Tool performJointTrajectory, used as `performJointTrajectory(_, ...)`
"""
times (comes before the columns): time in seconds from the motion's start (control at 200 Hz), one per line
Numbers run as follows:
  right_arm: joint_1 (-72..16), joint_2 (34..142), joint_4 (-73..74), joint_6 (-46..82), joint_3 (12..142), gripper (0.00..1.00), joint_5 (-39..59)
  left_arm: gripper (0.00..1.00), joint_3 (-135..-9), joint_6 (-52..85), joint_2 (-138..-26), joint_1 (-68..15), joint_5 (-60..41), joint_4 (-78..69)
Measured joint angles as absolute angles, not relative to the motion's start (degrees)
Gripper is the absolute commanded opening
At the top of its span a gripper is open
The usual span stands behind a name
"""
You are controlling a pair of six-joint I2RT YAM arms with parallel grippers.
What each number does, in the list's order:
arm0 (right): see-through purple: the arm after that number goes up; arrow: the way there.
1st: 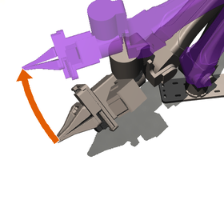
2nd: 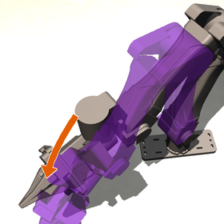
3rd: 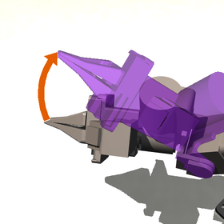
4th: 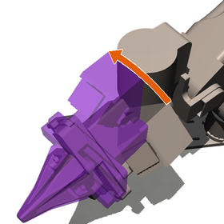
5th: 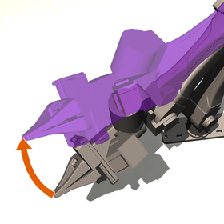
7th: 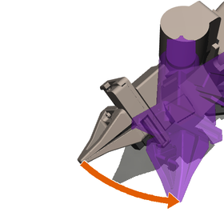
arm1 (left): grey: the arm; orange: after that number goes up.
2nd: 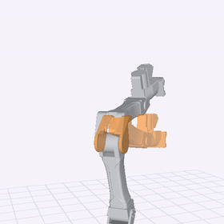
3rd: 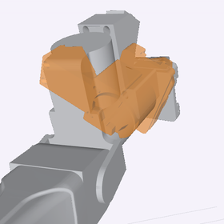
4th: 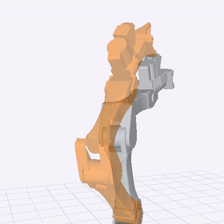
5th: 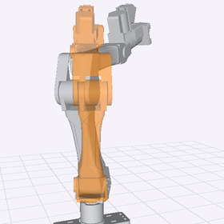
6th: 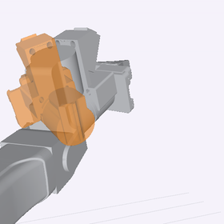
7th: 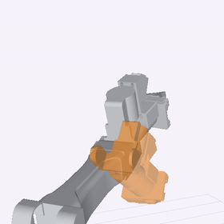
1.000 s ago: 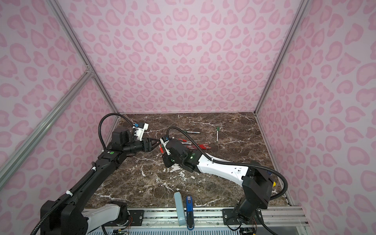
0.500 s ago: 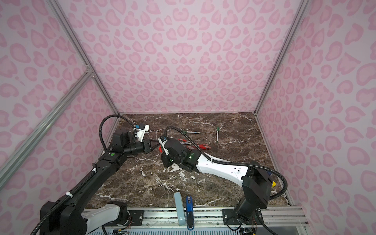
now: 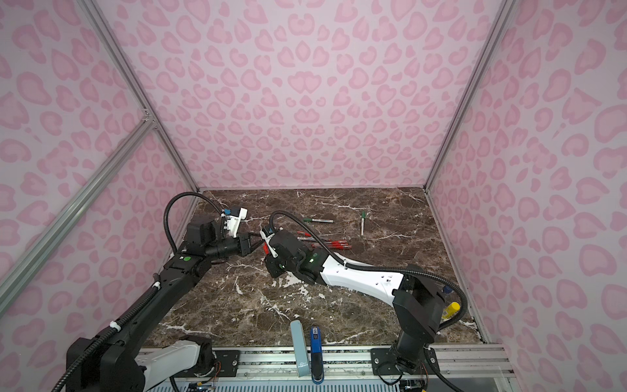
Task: Open the pen caps
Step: 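Bring the red pen's cap between the left gripper fingers and close, then pull the right gripper away from the left, drawing the pen out of its cap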
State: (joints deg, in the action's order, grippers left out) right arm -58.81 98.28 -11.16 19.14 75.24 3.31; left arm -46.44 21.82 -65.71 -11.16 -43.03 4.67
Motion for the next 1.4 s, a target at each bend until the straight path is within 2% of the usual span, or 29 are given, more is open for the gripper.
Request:
performJointTrajectory(0.11,-58.76,98.98,-11.31,18.63,75.7,0.0,4.14,0.03,-46.44,21.8,-65.67,-11.14,-42.78,4.75)
performJointTrajectory(0.76,-59.53,96.51,4.73,19.4,64.66,0.0,5.98,0.03,-49.36,23.05,-64.99,-5.76,-45.6,14.52)
performJointTrajectory(0.93,-59.46,95.88,-5.85,20.47,60.97,0.0,4.97,0.03,-54.08,22.41,-65.65,-3.4,-41.6,9.8)
performJointTrajectory(1.19,-58.15,90.98,-7.97,20.99,57.25,0.0,3.66,0.03,-59.57,18.17,-69.54,-1.13,-36.34,13.02)
performJointTrajectory(1.4,-54.15,83.0,-10.68,22.68,53.58,0.0,1.32,0.03,-65.98,9.41,-79.09,-0.62,-23.49,20.73)
